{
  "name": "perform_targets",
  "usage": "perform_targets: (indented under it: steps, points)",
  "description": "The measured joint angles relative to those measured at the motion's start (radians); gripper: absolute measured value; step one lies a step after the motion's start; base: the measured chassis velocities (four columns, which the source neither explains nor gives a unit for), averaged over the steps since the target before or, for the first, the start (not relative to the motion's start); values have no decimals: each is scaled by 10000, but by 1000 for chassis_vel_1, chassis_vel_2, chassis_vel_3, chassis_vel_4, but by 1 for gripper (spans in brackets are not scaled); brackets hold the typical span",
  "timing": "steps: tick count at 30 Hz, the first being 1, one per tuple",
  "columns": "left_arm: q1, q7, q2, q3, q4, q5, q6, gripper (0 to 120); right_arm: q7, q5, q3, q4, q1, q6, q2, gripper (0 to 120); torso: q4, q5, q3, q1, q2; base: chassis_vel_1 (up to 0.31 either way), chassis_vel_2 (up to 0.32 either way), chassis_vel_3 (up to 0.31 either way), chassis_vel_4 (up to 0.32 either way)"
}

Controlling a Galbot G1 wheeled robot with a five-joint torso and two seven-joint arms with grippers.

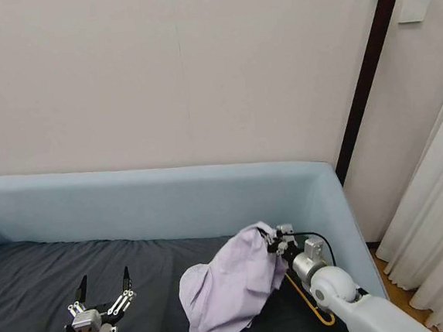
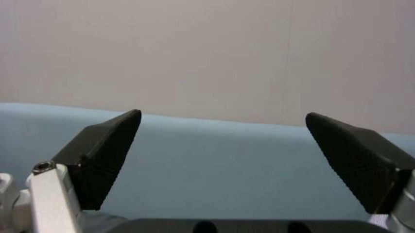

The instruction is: Pick up the clothes from the sofa and hang them on the clothes hanger.

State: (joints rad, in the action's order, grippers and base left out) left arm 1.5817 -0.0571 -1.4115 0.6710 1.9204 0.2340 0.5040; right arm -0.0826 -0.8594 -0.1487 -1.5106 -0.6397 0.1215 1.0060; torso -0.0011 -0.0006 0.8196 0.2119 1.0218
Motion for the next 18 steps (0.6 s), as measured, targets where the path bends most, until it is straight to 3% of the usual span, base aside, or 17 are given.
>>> perform_targets:
  steps: [4,11,18]
  points:
    - [34,-8,3,24,122,4,1,100,-336,-1007,-314,52,1359,633,100,0,-2,0,0,0,0,0,0,0,0]
    - [152,-37,-27,218,296,68,16,100,-580,-2718,-1086,126,4126,859,377,0,1,-1,1,0,0,0,0,0,0]
    - [241,-42,-142,311,378,85,49,100,-46,-2962,-1291,-171,5396,885,772,0,0,-3,0,0,0,0,0,0,0]
